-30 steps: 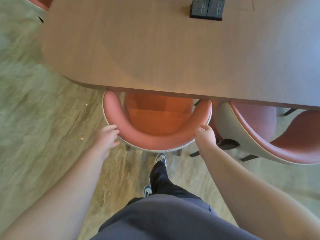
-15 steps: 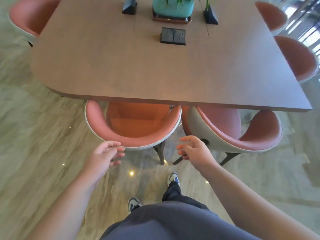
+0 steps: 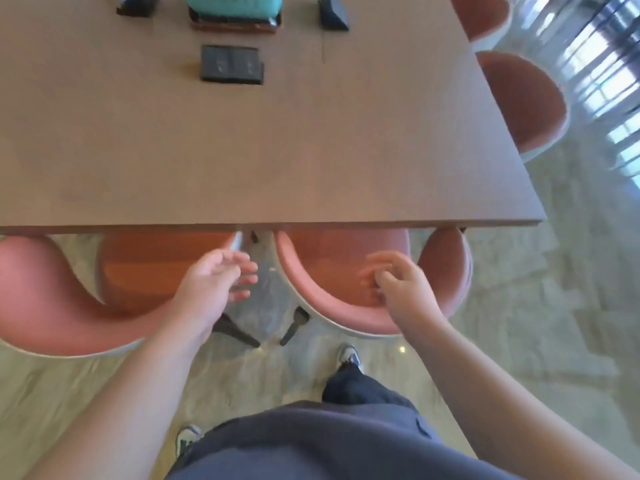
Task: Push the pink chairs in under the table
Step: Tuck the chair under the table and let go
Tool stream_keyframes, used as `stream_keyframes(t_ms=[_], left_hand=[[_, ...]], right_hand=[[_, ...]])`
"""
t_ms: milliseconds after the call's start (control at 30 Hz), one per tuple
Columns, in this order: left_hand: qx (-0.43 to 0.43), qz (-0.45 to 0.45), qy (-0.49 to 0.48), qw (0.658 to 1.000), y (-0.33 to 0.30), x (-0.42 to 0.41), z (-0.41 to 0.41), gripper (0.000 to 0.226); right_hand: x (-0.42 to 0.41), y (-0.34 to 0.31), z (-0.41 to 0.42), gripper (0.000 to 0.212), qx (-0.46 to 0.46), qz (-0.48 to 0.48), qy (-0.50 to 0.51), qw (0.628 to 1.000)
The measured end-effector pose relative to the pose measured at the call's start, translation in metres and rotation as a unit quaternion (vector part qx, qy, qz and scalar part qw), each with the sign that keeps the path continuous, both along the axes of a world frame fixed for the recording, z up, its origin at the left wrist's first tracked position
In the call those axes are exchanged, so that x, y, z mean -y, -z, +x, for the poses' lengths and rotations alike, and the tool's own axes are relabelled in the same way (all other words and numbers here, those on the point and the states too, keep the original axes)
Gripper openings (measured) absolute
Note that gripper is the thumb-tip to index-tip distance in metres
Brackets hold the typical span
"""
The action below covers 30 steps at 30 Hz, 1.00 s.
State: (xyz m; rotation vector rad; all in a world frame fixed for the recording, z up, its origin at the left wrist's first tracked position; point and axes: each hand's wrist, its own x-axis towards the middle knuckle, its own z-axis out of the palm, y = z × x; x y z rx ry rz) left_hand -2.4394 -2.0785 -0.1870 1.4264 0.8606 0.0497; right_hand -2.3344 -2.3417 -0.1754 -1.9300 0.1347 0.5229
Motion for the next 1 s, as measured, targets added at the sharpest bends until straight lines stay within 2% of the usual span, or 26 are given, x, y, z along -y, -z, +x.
stream_keyframes(t_ms=[133,267,333,467,533,600,667,767,833,1000], left_hand=[[-0.034,0.042,0.040,0.998,0.020,0.053,0.070,0.026],[-0.158,0.148,0.116,0.969,0.059,0.073,0.103,0.028],[-0.216,0.176,0.134,0.951,0.079,0.074,0.111,0.044],[-0.280,0.199,0.087,0.935,0.115,0.077,0.118,0.071],[-0.301,0.153,0.029,0.941,0.128,0.078,0.123,0.079],[-0.297,0.050,-0.034,0.953,0.140,0.078,0.130,0.078],[-0.298,-0.034,-0.070,0.951,0.147,0.079,0.136,0.079],[-0.319,-0.025,-0.087,0.944,0.159,0.082,0.138,0.102],[-0.327,-0.015,-0.102,0.940,0.167,0.083,0.141,0.110],[-0.325,-0.039,-0.155,0.932,0.189,0.076,0.142,0.105]], right_hand=[[0.071,0.009,0.065,0.037,-0.031,0.008,0.057,0.998],[0.128,0.037,0.116,0.034,-0.076,-0.041,0.107,0.990],[0.147,0.057,0.133,0.036,-0.098,-0.076,0.117,0.985],[0.171,0.092,0.155,0.051,-0.119,-0.156,0.114,0.974],[0.176,0.106,0.165,0.061,-0.120,-0.196,0.126,0.965],[0.180,0.122,0.174,0.071,-0.131,-0.214,0.141,0.958],[0.179,0.132,0.181,0.071,-0.168,-0.208,0.166,0.949],[0.184,0.155,0.184,0.057,-0.221,-0.174,0.183,0.942],[0.190,0.164,0.186,0.062,-0.240,-0.145,0.193,0.940],[0.195,0.180,0.194,0.060,-0.262,-0.081,0.208,0.939]])
